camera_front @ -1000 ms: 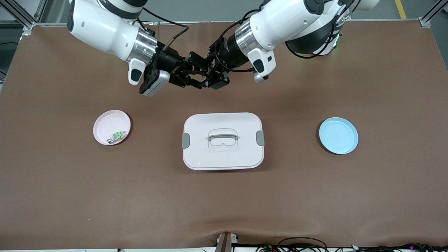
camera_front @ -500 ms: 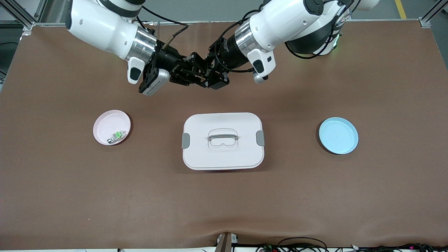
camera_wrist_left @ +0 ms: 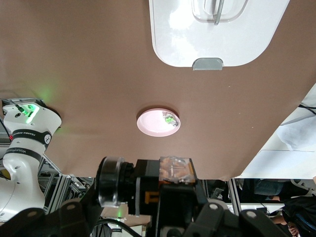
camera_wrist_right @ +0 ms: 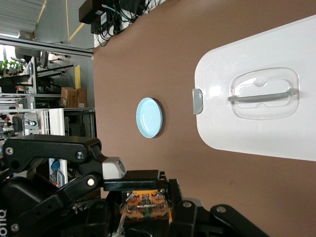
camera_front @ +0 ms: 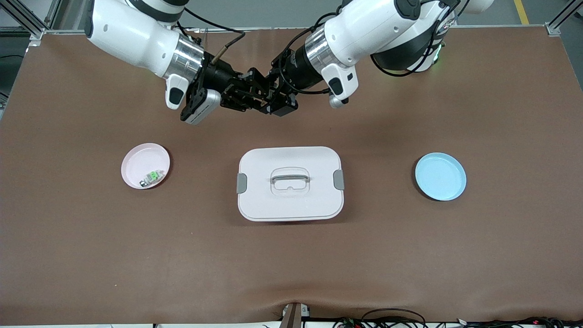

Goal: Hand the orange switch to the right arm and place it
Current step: 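Close the right gripper on the switch, then open the left gripper, then carry the switch to the white plate while the left gripper withdraws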

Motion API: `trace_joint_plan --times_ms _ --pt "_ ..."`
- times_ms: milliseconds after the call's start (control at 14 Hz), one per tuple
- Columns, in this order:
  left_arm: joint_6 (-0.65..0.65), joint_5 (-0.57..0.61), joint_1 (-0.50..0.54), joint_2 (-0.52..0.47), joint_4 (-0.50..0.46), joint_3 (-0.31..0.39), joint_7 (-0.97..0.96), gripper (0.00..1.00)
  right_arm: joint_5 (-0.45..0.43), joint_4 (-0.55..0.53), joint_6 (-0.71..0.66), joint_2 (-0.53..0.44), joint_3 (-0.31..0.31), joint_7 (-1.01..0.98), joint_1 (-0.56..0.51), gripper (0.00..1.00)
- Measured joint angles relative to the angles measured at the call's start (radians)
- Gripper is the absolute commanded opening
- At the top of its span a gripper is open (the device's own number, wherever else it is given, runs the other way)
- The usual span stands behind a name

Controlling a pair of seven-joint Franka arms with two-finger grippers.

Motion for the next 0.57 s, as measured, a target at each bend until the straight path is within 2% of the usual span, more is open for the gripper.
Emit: trace_joint_plan --times_ms 286,571 --pt "0.003 0.000 0.005 0.000 0.002 0.008 0.000 1.00 -0.077 0.009 -0.110 0.001 -0.017 0.005 -0.027 0.00" --pt "0.004 0.001 0.012 0.000 0.010 0.017 0.002 1.00 -0.173 0.010 -0.153 0.002 -0.018 -0.083 -0.046 0.00"
